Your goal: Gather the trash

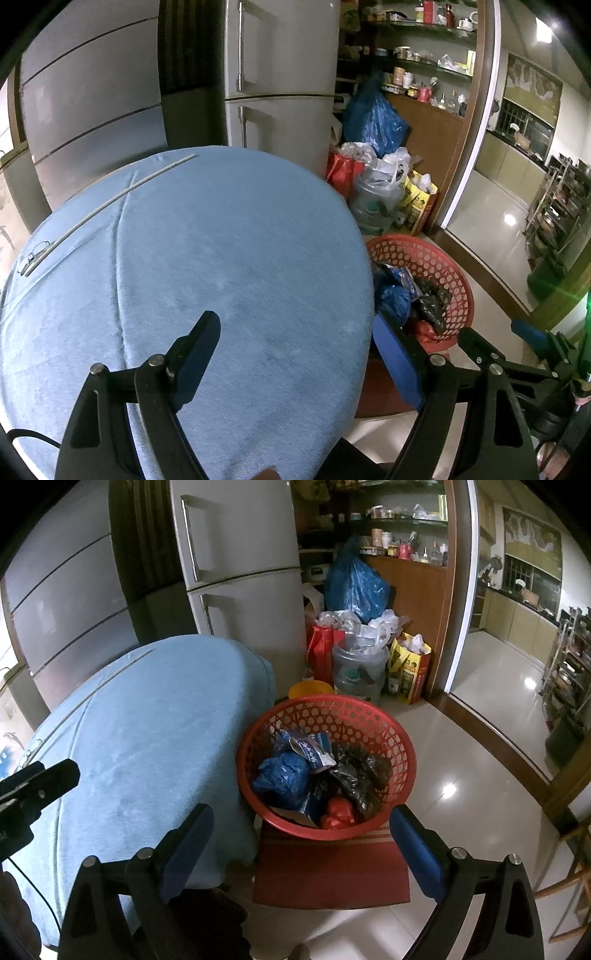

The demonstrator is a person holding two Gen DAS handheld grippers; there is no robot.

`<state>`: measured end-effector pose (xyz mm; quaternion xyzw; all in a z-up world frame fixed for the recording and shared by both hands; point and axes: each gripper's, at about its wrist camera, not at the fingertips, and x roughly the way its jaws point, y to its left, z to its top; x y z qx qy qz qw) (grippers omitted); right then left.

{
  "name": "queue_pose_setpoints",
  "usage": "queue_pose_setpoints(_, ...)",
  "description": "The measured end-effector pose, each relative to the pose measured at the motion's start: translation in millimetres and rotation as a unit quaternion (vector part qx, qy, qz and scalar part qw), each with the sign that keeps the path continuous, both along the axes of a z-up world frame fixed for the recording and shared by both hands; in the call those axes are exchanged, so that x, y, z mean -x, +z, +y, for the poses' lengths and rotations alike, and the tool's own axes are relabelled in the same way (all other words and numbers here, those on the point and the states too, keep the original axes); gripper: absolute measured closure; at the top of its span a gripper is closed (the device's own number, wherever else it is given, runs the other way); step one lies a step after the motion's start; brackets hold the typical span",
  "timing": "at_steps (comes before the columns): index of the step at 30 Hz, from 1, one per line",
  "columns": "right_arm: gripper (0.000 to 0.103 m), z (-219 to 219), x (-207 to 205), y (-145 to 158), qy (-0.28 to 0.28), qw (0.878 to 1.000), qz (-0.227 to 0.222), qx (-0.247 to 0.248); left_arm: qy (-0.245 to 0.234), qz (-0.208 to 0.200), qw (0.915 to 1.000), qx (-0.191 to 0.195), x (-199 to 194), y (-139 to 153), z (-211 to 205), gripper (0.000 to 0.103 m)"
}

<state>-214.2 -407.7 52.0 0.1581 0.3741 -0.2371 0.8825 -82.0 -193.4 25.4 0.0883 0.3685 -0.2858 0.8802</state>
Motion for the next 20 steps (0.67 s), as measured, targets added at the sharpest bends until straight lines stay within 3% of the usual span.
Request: queue_pose_setpoints(20, 0.005, -4.4, -2.3, -5.9, -0.003, 1.0, 0.001, -0.003, -0.017, 0.004, 0.9998, 0.013, 2.4, -0.9, -2.4, 0.018)
